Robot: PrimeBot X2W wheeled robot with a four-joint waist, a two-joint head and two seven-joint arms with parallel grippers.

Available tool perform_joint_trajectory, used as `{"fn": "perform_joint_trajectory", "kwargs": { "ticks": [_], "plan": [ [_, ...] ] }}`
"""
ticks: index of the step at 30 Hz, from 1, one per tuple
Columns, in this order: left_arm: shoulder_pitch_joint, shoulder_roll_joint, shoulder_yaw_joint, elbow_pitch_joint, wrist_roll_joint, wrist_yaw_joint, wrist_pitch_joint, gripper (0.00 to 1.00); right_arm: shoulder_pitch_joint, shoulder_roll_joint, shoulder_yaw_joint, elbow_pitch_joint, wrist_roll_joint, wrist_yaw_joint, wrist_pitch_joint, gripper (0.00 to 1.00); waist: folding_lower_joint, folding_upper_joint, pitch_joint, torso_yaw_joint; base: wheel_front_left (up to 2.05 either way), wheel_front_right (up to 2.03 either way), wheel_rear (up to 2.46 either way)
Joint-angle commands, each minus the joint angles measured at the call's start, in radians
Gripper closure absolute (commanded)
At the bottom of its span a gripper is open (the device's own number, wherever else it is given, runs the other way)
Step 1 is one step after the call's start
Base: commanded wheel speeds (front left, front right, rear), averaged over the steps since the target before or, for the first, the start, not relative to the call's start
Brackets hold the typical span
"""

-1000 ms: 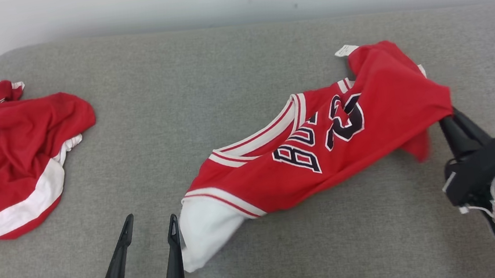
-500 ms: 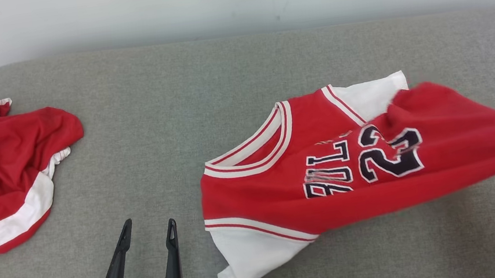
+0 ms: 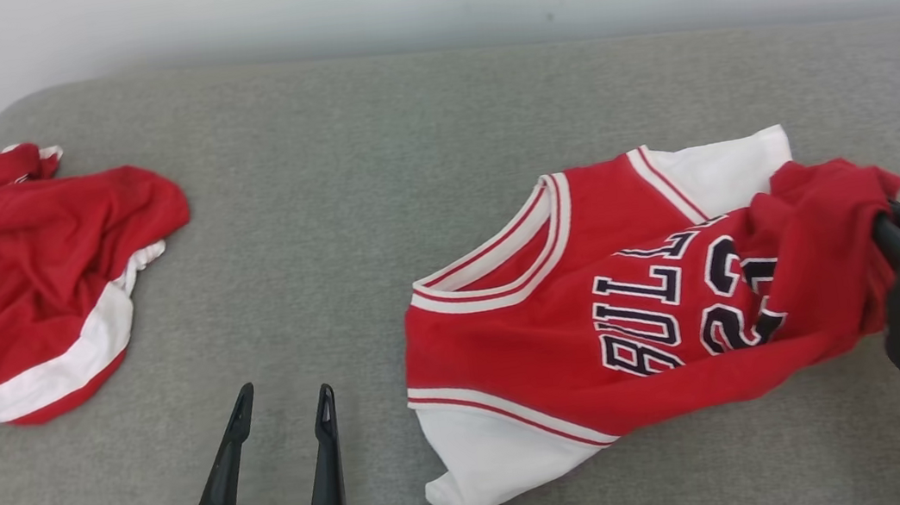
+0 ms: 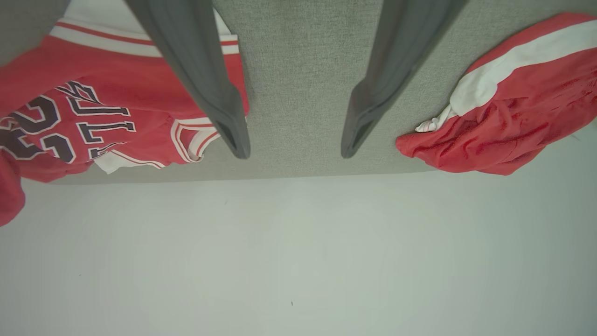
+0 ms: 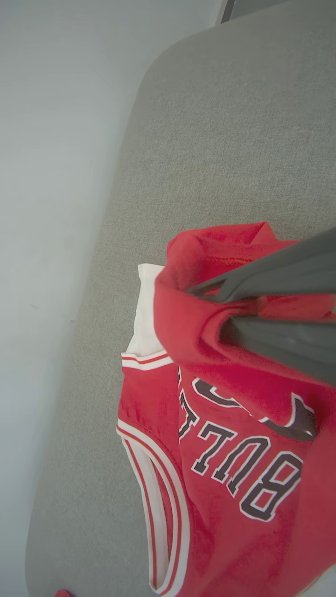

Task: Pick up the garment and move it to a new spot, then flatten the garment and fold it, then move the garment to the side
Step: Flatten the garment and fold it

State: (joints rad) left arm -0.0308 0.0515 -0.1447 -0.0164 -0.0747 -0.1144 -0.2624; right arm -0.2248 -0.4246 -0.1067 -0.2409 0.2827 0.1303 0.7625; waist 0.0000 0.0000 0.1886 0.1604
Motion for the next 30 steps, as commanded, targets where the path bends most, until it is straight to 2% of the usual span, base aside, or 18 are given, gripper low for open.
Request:
{"fn": "perform_joint_trajectory", "kwargs": {
  "ticks": [1, 5, 10, 11, 12, 13, 17, 21, 26, 30],
  "plan": [
    [-0.011, -0.001, 0.001, 0.001, -0.012, 0.002, -0.004, 0.00, -0.023, -0.012, 0.019, 0.021, -0.005, 0.001, -0.010, 1.00, 0.0000, 0.0000, 0.012, 0.024, 0.00, 0.00, 0.00],
    [-0.016, -0.001, -0.007, 0.002, -0.017, 0.009, -0.004, 0.00, -0.151, -0.047, 0.112, 0.190, 0.008, 0.001, -0.074, 1.00, 0.0000, 0.0000, 0.029, 0.061, 0.00, 0.00, 0.00],
    [-0.023, -0.001, -0.018, -0.002, -0.034, 0.017, -0.004, 0.00, -0.288, -0.059, 0.203, 0.371, 0.008, 0.001, -0.182, 1.00, 0.0000, 0.0000, 0.050, 0.094, 0.00, 0.00, 0.00],
    [-0.024, -0.002, -0.020, -0.003, -0.035, 0.017, -0.004, 0.00, -0.311, -0.056, 0.220, 0.403, 0.003, 0.001, -0.208, 0.96, 0.0000, 0.0000, 0.052, 0.098, 0.00, 0.00, 0.00],
    [-0.025, -0.001, -0.021, -0.004, -0.036, 0.020, -0.004, 0.00, -0.332, -0.049, 0.232, 0.434, 0.000, 0.001, -0.237, 0.09, 0.0000, 0.0000, 0.054, 0.100, 0.00, 0.00, 0.00],
    [-0.024, -0.001, -0.022, -0.004, -0.038, 0.022, -0.004, 0.00, -0.355, -0.045, 0.236, 0.465, -0.007, 0.001, -0.270, 0.00, 0.0000, 0.0000, 0.056, 0.102, 0.00, 0.00, 0.00],
    [-0.022, -0.001, -0.023, -0.004, -0.040, 0.027, -0.004, 0.00, -0.408, -0.026, 0.276, 0.552, 0.011, 0.001, -0.339, 0.00, 0.0000, 0.0000, 0.055, 0.102, 0.00, 0.00, 0.00],
    [-0.007, -0.002, -0.017, -0.003, -0.033, 0.029, -0.004, 0.00, -0.412, -0.031, 0.292, 0.553, 0.048, 0.001, -0.369, 0.00, 0.0000, 0.0000, 0.042, 0.083, 0.00, 0.00, 0.00],
    [0.011, -0.001, -0.011, -0.002, -0.024, 0.026, -0.004, 0.00, -0.327, -0.045, 0.234, 0.447, 0.049, 0.001, -0.370, 0.00, 0.0000, 0.0000, 0.018, 0.043, 0.00, 0.00, 0.00],
    [0.023, -0.001, -0.008, -0.002, -0.018, 0.021, -0.004, 0.00, -0.186, -0.023, 0.160, 0.275, 0.009, 0.001, -0.338, 0.00, 0.0000, 0.0000, 0.001, 0.010, 0.00, 0.00, 0.00]
  ]
}}
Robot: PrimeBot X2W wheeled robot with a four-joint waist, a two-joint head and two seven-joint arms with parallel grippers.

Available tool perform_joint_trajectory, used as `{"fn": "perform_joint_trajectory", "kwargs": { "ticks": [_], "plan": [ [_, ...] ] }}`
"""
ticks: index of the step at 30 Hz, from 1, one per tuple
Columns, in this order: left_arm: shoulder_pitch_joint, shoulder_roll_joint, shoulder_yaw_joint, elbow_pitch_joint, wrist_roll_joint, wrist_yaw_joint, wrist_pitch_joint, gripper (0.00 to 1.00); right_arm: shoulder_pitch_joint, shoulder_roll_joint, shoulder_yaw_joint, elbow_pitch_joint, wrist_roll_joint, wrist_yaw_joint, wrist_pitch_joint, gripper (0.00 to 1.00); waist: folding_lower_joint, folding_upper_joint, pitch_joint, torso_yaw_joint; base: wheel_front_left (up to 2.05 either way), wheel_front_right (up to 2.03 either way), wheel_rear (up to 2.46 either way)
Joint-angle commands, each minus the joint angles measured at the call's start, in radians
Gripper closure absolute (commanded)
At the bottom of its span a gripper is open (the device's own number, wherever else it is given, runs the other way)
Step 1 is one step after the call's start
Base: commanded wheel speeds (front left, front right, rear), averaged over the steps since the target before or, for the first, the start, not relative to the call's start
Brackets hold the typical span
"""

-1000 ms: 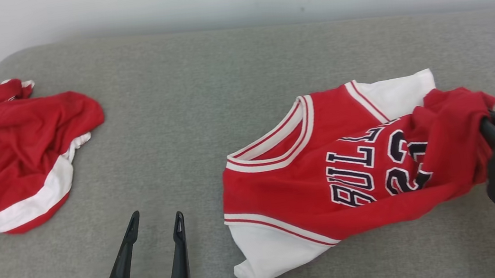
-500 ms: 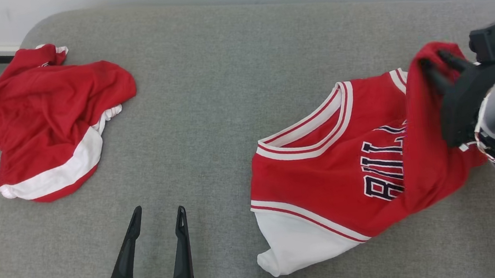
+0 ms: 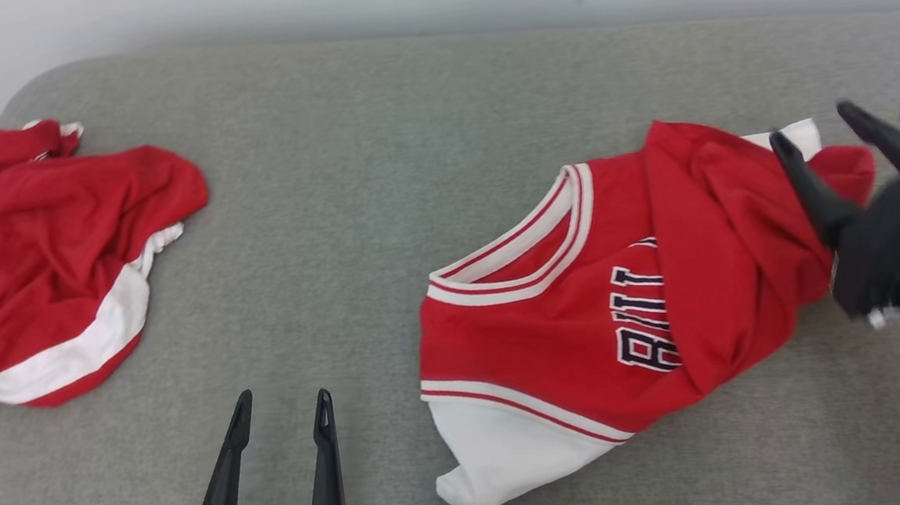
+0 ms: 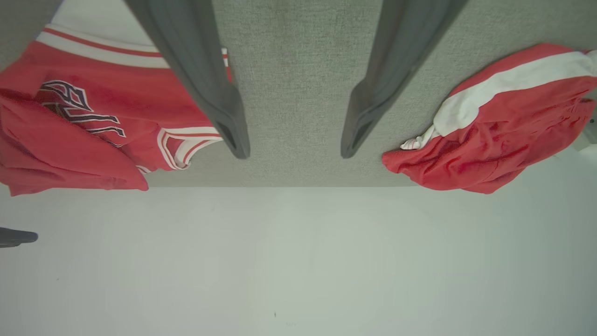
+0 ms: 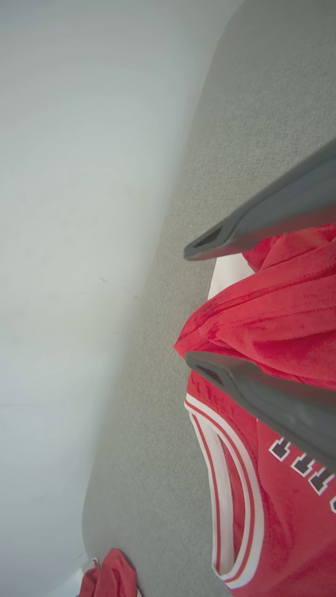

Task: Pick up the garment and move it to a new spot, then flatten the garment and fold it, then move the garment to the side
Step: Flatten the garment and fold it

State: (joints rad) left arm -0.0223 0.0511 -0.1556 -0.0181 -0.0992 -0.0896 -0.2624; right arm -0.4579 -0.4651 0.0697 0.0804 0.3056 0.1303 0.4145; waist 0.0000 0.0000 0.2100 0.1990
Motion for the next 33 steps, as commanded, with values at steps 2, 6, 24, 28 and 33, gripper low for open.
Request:
{"fn": "perform_joint_trajectory", "kwargs": {
  "ticks": [2, 6, 24, 28, 33],
  "plan": [
    [0.018, -0.001, 0.004, -0.001, 0.008, -0.004, -0.004, 0.00, 0.090, 0.025, -0.040, -0.095, -0.035, 0.001, 0.018, 0.00, 0.0000, 0.0000, -0.023, -0.036, 0.00, 0.00, 0.00],
    [0.022, -0.001, 0.009, -0.003, 0.013, -0.007, -0.004, 0.00, 0.268, 0.112, -0.124, -0.284, -0.132, 0.001, 0.063, 0.00, 0.0000, 0.0000, -0.026, -0.064, 0.00, 0.00, 0.00],
    [-0.018, -0.001, 0.002, 0.007, 0.013, -0.022, -0.004, 0.00, 0.348, 0.356, -0.225, -0.160, -0.422, 0.001, -0.069, 0.00, 0.0000, 0.0000, -0.003, -0.051, 0.00, 0.00, 0.00],
    [-0.021, -0.001, 0.002, 0.006, 0.007, -0.020, -0.004, 0.00, 0.319, 0.363, -0.257, -0.115, -0.447, 0.001, -0.089, 0.00, 0.0000, 0.0000, 0.000, -0.037, 0.00, 0.00, 0.00],
    [-0.019, -0.001, 0.003, 0.007, 0.005, -0.020, -0.004, 0.00, 0.303, 0.367, -0.280, -0.095, -0.422, 0.001, -0.088, 0.00, 0.0000, 0.0000, 0.000, -0.022, 0.00, 0.00, 0.00]
  ]
}}
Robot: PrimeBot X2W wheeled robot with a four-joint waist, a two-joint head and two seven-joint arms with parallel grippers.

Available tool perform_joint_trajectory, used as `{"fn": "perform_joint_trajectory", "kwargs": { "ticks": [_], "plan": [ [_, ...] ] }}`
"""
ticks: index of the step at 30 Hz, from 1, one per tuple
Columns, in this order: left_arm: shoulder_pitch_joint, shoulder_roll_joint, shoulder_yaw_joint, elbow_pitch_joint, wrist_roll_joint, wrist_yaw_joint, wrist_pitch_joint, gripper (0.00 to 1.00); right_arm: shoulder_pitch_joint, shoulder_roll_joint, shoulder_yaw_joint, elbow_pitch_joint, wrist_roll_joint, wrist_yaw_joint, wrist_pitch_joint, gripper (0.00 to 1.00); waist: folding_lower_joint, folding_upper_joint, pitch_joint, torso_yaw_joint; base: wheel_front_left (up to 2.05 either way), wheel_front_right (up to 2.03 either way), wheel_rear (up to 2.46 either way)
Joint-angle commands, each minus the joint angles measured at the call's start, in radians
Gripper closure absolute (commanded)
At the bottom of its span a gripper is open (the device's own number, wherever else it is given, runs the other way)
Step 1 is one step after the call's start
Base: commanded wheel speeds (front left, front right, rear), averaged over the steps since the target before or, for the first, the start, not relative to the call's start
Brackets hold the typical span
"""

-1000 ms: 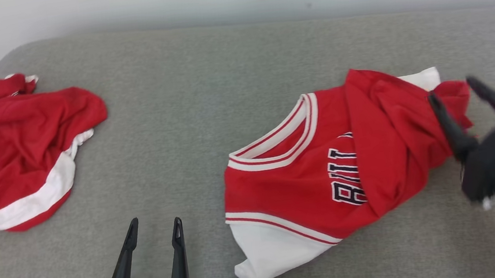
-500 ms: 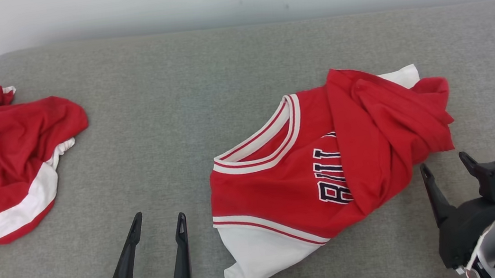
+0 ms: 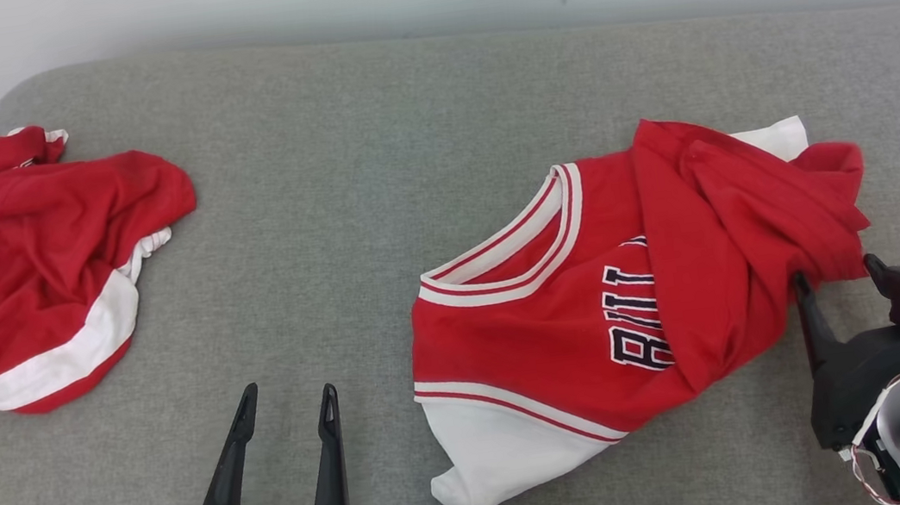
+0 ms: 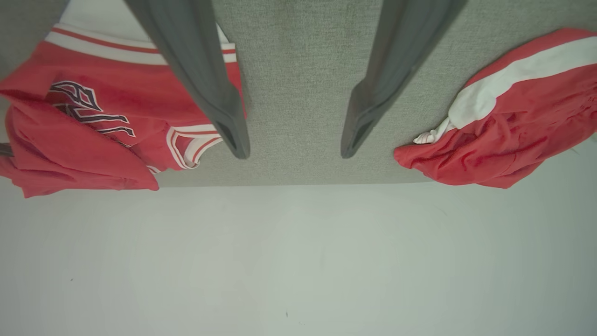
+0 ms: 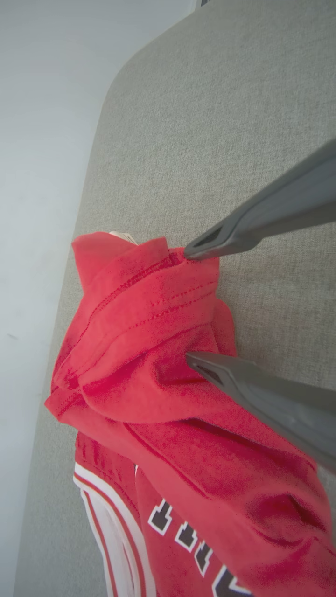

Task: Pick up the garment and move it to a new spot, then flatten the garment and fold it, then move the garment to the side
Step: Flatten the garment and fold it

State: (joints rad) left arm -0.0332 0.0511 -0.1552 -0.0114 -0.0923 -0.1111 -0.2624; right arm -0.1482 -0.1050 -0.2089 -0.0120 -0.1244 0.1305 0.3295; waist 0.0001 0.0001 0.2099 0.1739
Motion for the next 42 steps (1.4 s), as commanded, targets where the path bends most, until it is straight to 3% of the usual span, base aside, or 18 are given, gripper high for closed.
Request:
{"fn": "perform_joint_trajectory", "kwargs": {
  "ticks": [1, 14, 16, 18, 19, 20, 21, 22, 23, 29, 34, 42],
  "plan": [
    [-0.007, -0.001, 0.003, -0.001, -0.002, 0.002, -0.004, 0.00, -0.005, 0.004, -0.005, -0.006, 0.012, 0.001, 0.001, 0.00, -0.0001, -0.0001, -0.001, 0.005, 0.00, 0.00, 0.00],
    [-0.002, -0.001, 0.007, -0.005, 0.004, 0.002, -0.004, 0.00, -0.007, -0.045, 0.026, -0.047, 0.089, 0.001, 0.031, 0.00, -0.0001, -0.0001, 0.005, -0.010, 0.00, 0.00, 0.00],
    [-0.004, -0.001, 0.007, -0.005, 0.005, 0.001, -0.004, 0.00, -0.016, -0.056, 0.043, -0.039, 0.096, 0.001, 0.037, 0.05, -0.0001, -0.0001, 0.005, -0.010, 0.00, 0.00, 0.00],
    [-0.005, -0.001, 0.008, -0.004, 0.006, 0.001, -0.004, 0.00, -0.024, -0.065, 0.053, -0.029, 0.098, 0.001, 0.045, 0.24, -0.0001, -0.0001, 0.007, -0.008, 0.00, 0.00, 0.00],
    [-0.006, -0.001, 0.010, -0.005, 0.007, 0.001, -0.004, 0.00, -0.030, -0.071, 0.062, -0.024, 0.100, 0.001, 0.046, 0.26, -0.0001, -0.0001, 0.008, -0.008, 0.00, 0.00, 0.00],
    [-0.007, -0.001, 0.011, -0.005, 0.007, 0.000, -0.004, 0.00, -0.038, -0.075, 0.067, -0.019, 0.101, 0.001, 0.045, 0.53, -0.0001, -0.0001, 0.009, -0.007, 0.00, 0.00, 0.00],
    [-0.008, -0.001, 0.012, -0.004, 0.008, 0.000, -0.004, 0.00, -0.044, -0.078, 0.074, -0.014, 0.104, 0.001, 0.044, 0.71, -0.0001, -0.0001, 0.010, -0.007, 0.00, 0.00, 0.00],
    [-0.009, -0.001, 0.013, -0.004, 0.008, -0.001, -0.004, 0.00, -0.047, -0.084, 0.083, -0.009, 0.103, 0.001, 0.044, 0.97, -0.0001, -0.0001, 0.011, -0.007, 0.00, 0.00, 0.00],
    [-0.009, -0.001, 0.014, -0.003, 0.008, -0.001, -0.004, 0.00, -0.049, -0.085, 0.091, -0.009, 0.106, 0.001, 0.039, 1.00, -0.0001, -0.0001, 0.011, -0.006, 0.00, 0.00, 0.00],
    [-0.007, -0.001, 0.020, -0.005, 0.006, 0.002, -0.004, 0.00, -0.042, -0.075, 0.078, -0.056, 0.100, 0.001, 0.011, 1.00, -0.0001, -0.0001, 0.012, -0.014, 0.00, 0.00, 0.00],
    [0.004, -0.001, 0.025, -0.007, 0.010, 0.004, -0.004, 0.00, -0.020, -0.046, 0.018, -0.172, 0.111, 0.001, -0.006, 1.00, -0.0001, -0.0001, 0.004, -0.040, 0.00, 0.00, 0.00],
    [0.016, -0.001, 0.023, -0.001, 0.016, -0.001, -0.004, 0.00, 0.090, -0.007, -0.145, -0.362, 0.122, 0.001, 0.086, 1.00, -0.0001, -0.0001, -0.020, -0.069, 0.00, 0.00, 0.00]
  ]
}}
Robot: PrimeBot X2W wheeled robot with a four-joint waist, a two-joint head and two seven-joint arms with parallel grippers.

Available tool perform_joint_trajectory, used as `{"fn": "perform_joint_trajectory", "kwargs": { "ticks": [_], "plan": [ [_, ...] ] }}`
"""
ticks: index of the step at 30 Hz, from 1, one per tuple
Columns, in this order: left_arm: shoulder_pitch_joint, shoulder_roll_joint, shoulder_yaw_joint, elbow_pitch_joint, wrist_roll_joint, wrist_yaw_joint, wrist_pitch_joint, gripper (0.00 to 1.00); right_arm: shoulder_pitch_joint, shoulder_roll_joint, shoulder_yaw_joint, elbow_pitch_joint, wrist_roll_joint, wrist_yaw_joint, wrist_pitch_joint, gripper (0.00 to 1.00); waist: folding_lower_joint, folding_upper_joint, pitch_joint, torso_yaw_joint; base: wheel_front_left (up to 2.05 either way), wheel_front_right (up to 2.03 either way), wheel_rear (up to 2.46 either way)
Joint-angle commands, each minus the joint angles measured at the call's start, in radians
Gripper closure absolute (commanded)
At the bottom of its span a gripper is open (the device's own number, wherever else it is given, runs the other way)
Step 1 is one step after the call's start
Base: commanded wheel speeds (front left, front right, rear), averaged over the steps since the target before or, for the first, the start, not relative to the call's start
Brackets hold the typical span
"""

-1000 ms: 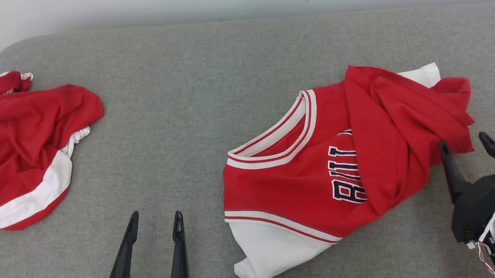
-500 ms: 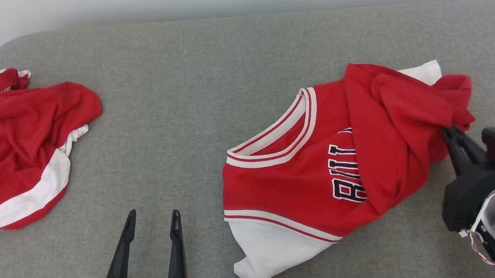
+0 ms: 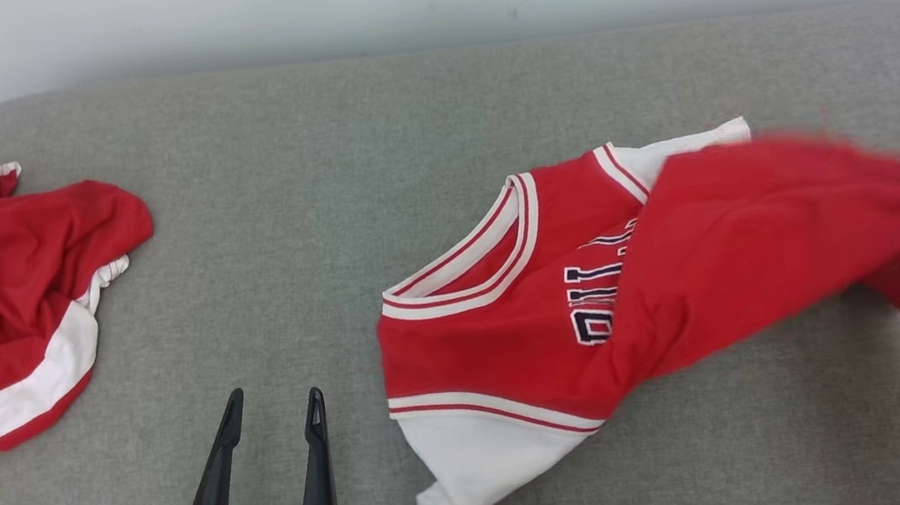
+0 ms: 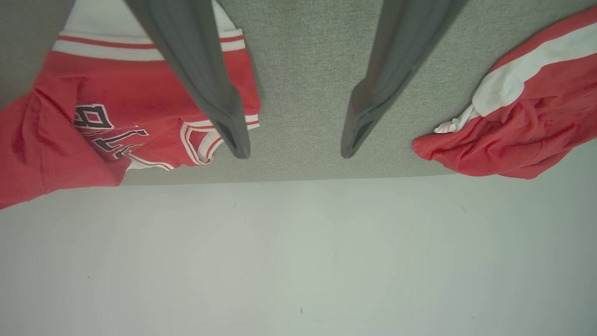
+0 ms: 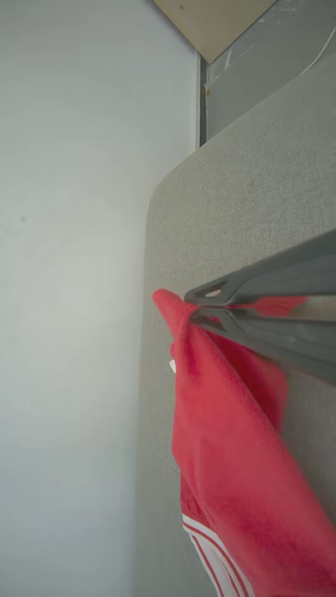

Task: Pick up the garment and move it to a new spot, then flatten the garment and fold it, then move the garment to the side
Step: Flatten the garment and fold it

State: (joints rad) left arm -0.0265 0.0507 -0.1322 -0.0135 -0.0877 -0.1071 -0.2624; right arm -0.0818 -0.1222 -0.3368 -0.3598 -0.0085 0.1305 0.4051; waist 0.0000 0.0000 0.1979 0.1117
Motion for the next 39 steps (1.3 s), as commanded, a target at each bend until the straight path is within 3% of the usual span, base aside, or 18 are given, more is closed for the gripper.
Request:
{"fn": "perform_joint_trajectory", "kwargs": {
  "ticks": [1, 5, 12, 13, 14, 15, 20, 29, 39],
  "plan": [
    [0.010, -0.001, -0.002, 0.002, 0.012, -0.005, -0.004, 0.00, 0.042, 0.019, -0.044, -0.025, 0.011, 0.001, 0.026, 1.00, 0.0000, 0.0000, -0.010, -0.008, 0.00, 0.00, 0.00],
    [0.014, -0.001, -0.004, 0.005, 0.012, -0.004, -0.004, 0.00, 0.138, 0.053, -0.114, -0.007, 0.036, 0.001, 0.083, 1.00, 0.0000, 0.0000, -0.018, -0.009, 0.00, 0.00, 0.00],
    [0.020, 0.003, 0.001, 0.007, 0.020, -0.009, -0.004, 0.00, 0.256, 0.072, -0.133, 0.150, 0.096, 0.001, 0.149, 1.00, 0.0000, 0.0000, -0.031, -0.021, 0.00, 0.00, 0.00],
    [0.020, 0.004, 0.001, 0.008, 0.021, -0.010, -0.004, 0.00, 0.256, 0.073, -0.140, 0.172, 0.100, 0.001, 0.147, 0.64, 0.0000, 0.0000, -0.033, -0.022, 0.00, 0.00, 0.00],
    [0.020, 0.004, 0.001, 0.008, 0.021, -0.010, -0.004, 0.00, 0.256, 0.073, -0.140, 0.172, 0.100, 0.001, 0.147, 0.64, 0.0000, 0.0000, -0.033, -0.022, 0.00, 0.00, 0.00],
    [0.020, 0.005, -0.001, 0.010, 0.021, -0.011, -0.004, 0.00, 0.253, 0.073, -0.151, 0.193, 0.105, 0.001, 0.145, 0.00, 0.0000, 0.0000, -0.037, -0.023, 0.00, 0.00, 0.00],
    [0.026, 0.005, -0.002, 0.017, 0.017, -0.014, -0.004, 0.00, 0.242, 0.073, -0.174, 0.208, 0.122, 0.001, 0.129, 0.00, 0.0000, 0.0000, -0.050, -0.025, 0.00, 0.00, 0.00],
    [0.032, 0.008, -0.022, 0.073, -0.017, -0.019, -0.004, 0.00, 0.188, 0.073, -0.234, 0.101, 0.132, 0.001, 0.035, 0.00, 0.0000, 0.0000, -0.060, -0.024, 0.00, 0.00, 0.00],
    [-0.064, 0.052, -0.157, 0.264, -0.133, -0.022, 0.084, 0.00, 0.148, 0.073, -0.069, 0.016, 0.162, 0.001, -0.092, 0.00, 0.0000, 0.0000, -0.088, -0.049, 0.00, 0.00, 0.00]
  ]
}}
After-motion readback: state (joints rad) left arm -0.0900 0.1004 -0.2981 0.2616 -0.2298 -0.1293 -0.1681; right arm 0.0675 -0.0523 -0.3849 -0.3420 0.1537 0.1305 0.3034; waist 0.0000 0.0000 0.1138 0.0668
